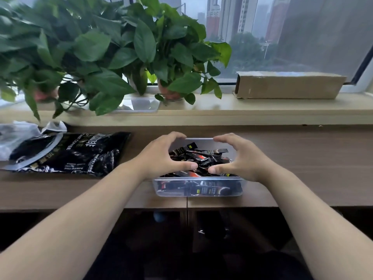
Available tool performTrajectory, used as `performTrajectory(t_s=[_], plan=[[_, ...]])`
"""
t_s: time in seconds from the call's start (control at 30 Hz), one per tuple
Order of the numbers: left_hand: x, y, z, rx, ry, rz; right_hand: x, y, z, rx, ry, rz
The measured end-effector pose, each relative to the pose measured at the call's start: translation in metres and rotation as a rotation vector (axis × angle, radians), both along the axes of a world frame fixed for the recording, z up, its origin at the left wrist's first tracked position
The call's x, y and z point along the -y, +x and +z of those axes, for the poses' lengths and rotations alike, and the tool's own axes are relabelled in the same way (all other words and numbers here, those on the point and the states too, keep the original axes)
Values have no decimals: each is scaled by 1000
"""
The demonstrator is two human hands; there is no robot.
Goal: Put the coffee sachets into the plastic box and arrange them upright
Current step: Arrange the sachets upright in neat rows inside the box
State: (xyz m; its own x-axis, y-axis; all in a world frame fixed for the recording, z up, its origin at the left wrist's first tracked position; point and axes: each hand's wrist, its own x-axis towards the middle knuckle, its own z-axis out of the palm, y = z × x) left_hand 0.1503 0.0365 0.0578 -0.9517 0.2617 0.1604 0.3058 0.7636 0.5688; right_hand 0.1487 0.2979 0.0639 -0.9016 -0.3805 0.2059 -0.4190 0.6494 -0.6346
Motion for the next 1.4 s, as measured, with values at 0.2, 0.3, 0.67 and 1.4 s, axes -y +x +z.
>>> performTrajectory(t_s=[0.2, 0.3, 0.67, 1.4], plan=[[-1, 1, 1, 20, 22, 0, 1, 1, 0, -21, 50, -15], [0, 1, 0, 27, 48, 10, 2, 1, 0, -13, 62, -27], [2, 0, -2, 25, 55, -24, 5, 2, 2, 2, 152, -94], [8, -2, -3, 11, 79, -54, 17, 1, 8, 70, 68, -179]])
